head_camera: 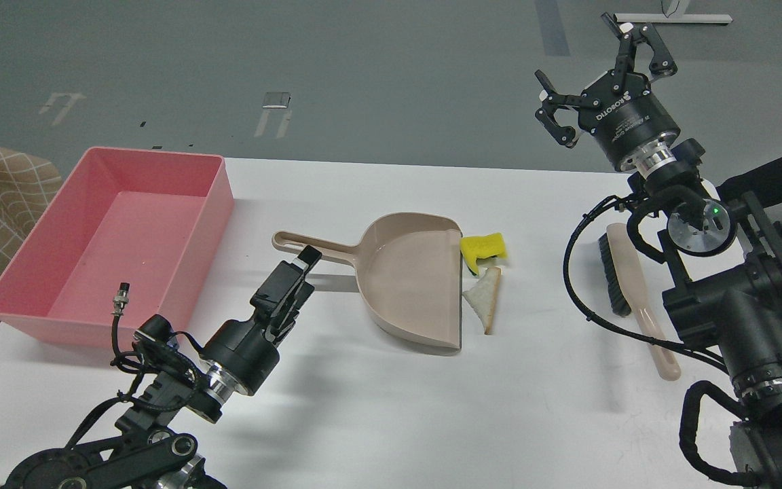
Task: Sweep and dump garbage into bin
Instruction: 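Lower the left gripper toward the beige dustpan handle, then close the left gripper on the dustpan handle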
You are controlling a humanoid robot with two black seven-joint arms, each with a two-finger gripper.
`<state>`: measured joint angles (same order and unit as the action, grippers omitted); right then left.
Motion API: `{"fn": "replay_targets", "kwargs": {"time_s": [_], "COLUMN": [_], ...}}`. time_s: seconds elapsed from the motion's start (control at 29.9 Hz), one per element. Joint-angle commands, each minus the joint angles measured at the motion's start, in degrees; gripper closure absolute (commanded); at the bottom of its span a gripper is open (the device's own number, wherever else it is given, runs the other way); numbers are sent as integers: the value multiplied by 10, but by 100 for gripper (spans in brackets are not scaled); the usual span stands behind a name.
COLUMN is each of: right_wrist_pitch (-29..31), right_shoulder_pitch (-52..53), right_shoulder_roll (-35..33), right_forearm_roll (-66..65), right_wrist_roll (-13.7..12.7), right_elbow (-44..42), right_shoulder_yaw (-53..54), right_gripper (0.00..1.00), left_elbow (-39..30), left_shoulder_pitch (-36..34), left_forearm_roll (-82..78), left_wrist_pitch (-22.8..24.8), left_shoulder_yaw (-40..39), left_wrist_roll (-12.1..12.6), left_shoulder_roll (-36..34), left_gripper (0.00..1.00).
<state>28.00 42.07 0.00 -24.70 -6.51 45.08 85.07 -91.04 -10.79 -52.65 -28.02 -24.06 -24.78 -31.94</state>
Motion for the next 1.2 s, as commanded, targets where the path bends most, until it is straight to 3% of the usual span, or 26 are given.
{"fn": "replay_targets", "kwargs": {"time_s": [0.0,0.37,0.94,1.17], "right_wrist_pitch": [0,0,0,0], "right_shoulder_pitch": [-1,-5,-10,-10], "right_shoulder_roll": [0,0,0,0], "right_forearm_roll": [0,0,0,0], "right_wrist_roll": [0,0,0,0], "right_elbow": [0,3,4,4], "right_shoulder_yaw": [0,0,-1,0], "right_gripper": [0,0,0,0], "left_elbow": [64,205,296,333], "left_shoulder_pitch": [-5,-59,-113,-126], "left_forearm_roll": [0,1,4,4], "left_wrist_pitch": [0,0,0,0], "left_shoulder_yaw": [4,2,2,4], "left_wrist_roll": [-1,-7,-5,-4], "left_shoulder_roll": [39,103,128,147], "left_gripper": [2,3,3,8]}}
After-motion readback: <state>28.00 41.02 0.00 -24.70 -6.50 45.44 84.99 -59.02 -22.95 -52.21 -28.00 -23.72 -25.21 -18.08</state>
